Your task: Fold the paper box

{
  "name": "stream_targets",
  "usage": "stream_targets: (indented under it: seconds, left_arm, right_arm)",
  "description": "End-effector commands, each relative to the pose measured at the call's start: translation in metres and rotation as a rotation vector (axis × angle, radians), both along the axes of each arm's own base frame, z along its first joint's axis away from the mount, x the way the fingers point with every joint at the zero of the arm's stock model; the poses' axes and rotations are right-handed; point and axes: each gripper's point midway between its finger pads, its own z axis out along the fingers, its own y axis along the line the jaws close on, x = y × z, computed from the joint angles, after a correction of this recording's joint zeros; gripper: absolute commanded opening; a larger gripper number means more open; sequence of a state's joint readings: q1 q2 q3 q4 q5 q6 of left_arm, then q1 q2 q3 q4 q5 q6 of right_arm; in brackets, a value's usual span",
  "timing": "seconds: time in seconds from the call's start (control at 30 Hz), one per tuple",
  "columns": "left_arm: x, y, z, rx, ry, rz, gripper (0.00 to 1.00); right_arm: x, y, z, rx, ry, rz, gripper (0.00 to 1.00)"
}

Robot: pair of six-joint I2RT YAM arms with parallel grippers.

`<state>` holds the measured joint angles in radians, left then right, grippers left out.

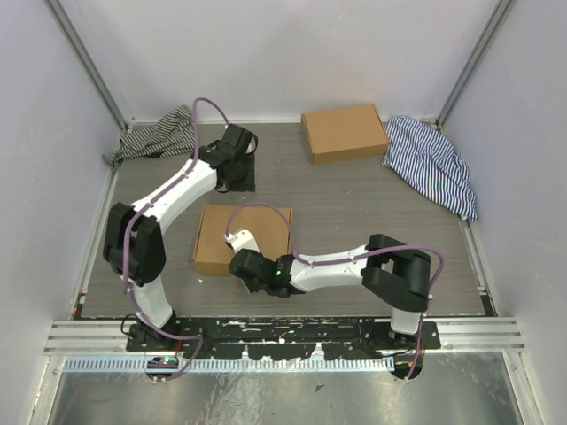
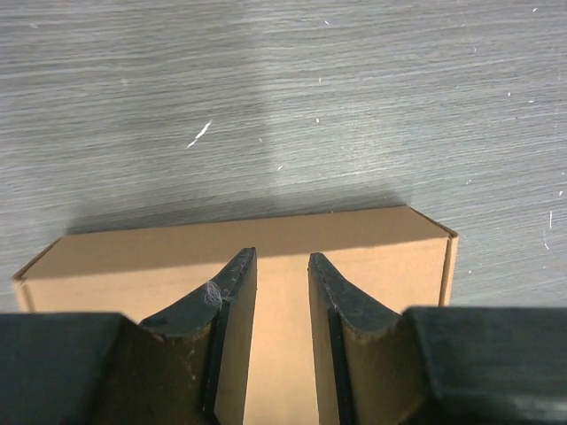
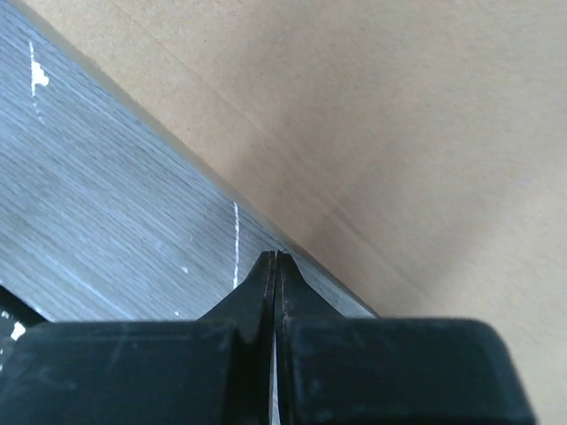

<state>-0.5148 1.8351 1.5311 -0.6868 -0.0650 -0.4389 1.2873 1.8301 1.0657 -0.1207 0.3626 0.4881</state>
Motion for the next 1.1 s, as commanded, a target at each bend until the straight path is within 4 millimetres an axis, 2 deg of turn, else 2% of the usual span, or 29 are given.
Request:
stream_targets:
  seconds: [0.0, 0.07, 0.17, 0.2, 0.23, 0.27, 0.3, 0.33, 0.37, 0.4, 0.5, 0.63, 0.8, 1.07]
  left_arm:
    - [-0.009, 0.024, 0.032, 0.046, -0.045, 0.036, 0.38]
    - [-0.018, 0.032, 0.048, 0.043, -0.074, 0.046, 0.4]
    - [-0.035, 0.045, 0.071, 0.017, -0.131, 0.068, 0.46]
    - [-0.042, 0.049, 0.079, 0.005, -0.152, 0.069, 0.49]
    - [-0.052, 0.055, 0.082, 0.005, -0.16, 0.069, 0.53]
    - [-0.062, 0.061, 0.09, 0.0, -0.179, 0.07, 0.62]
    - [-0.072, 0.069, 0.097, 0.0, -0.2, 0.074, 0.87]
    - [-0.08, 0.077, 0.102, 0.006, -0.219, 0.082, 1.0]
    - [-0.091, 0.086, 0.112, -0.002, -0.254, 0.09, 0.98]
    - [-0.1, 0.093, 0.116, -0.002, -0.271, 0.094, 0.98]
    - [-0.129, 0.114, 0.124, -0.006, -0.308, 0.119, 0.98]
    - [-0.153, 0.129, 0.12, 0.006, -0.311, 0.119, 0.98]
    - [-0.17, 0.149, 0.101, 0.068, -0.303, 0.143, 0.98]
    - [-0.179, 0.159, 0.08, 0.101, -0.293, 0.148, 0.98]
  right_arm:
    - [-0.004, 0.002, 0.053, 0.098, -0.057, 0.042, 0.01]
    - [-0.005, -0.008, 0.072, 0.12, -0.079, 0.038, 0.01]
    - [0.0, -0.033, 0.101, 0.152, -0.14, -0.006, 0.04]
    - [0.003, -0.045, 0.11, 0.156, -0.165, -0.031, 0.13]
    - [0.007, -0.056, 0.117, 0.151, -0.188, -0.06, 0.3]
    - [0.012, -0.068, 0.126, 0.154, -0.212, -0.097, 0.53]
    - [0.015, -0.078, 0.133, 0.15, -0.232, -0.122, 0.72]
    - [0.018, -0.086, 0.139, 0.146, -0.248, -0.145, 0.87]
    - [0.021, -0.095, 0.142, 0.136, -0.265, -0.168, 0.97]
    - [0.022, -0.1, 0.145, 0.128, -0.275, -0.182, 1.0]
    - [0.027, -0.114, 0.145, 0.084, -0.293, -0.241, 1.0]
    - [0.03, -0.126, 0.137, 0.071, -0.306, -0.296, 1.0]
    - [0.033, -0.137, 0.145, 0.099, -0.331, -0.341, 1.0]
    - [0.037, -0.145, 0.158, 0.131, -0.363, -0.4, 0.99]
